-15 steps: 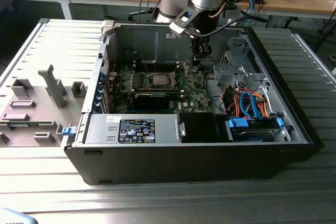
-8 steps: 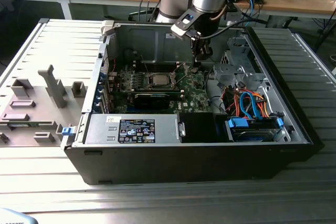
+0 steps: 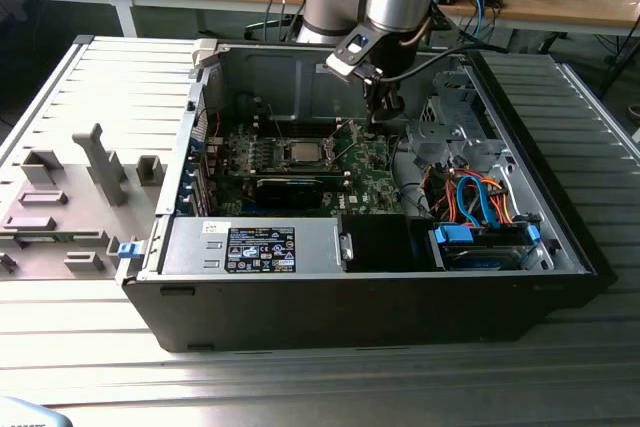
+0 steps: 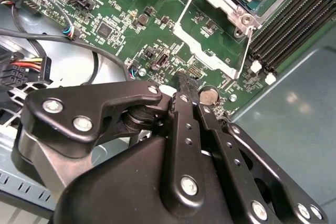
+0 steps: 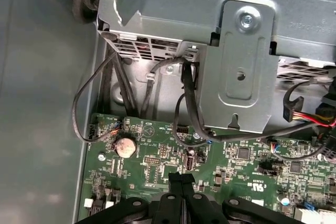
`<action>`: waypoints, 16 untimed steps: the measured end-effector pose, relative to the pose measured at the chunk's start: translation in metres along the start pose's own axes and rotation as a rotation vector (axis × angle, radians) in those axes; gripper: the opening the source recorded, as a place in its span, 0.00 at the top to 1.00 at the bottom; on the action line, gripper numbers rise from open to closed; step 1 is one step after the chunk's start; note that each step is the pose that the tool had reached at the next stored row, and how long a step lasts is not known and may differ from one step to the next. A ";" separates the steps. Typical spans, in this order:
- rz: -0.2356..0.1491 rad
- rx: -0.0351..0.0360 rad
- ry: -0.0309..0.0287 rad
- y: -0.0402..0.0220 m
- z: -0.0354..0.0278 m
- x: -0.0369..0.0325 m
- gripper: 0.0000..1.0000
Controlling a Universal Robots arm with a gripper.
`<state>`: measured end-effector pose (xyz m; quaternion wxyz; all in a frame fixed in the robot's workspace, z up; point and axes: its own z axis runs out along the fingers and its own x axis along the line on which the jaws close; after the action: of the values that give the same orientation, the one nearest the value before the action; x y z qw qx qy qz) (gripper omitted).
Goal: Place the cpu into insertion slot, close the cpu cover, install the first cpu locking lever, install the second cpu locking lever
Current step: 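Close the cpu cover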
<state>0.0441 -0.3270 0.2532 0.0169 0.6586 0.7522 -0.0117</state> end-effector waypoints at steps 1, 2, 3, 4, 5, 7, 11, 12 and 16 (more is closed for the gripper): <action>0.000 0.0000 0.0001 0.0000 0.0007 0.0000 0.89; 0.000 -0.0002 0.0004 -0.0001 0.0013 0.0001 0.89; 0.000 0.0000 0.0002 -0.0001 0.0014 0.0000 0.89; 0.000 0.0001 0.0001 -0.0002 0.0014 0.0000 0.89; 0.000 0.0001 0.0002 -0.0002 0.0015 0.0000 0.89; 0.000 0.0000 0.0003 -0.0002 0.0016 0.0001 0.89; 0.000 -0.0001 0.0005 -0.0014 0.0017 0.0002 0.89; 0.000 -0.0001 0.0005 -0.0022 0.0016 0.0003 0.89; 0.000 0.0000 0.0004 -0.0073 0.0016 0.0010 0.89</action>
<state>0.0368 -0.3271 0.2515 0.0167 0.6586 0.7522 -0.0115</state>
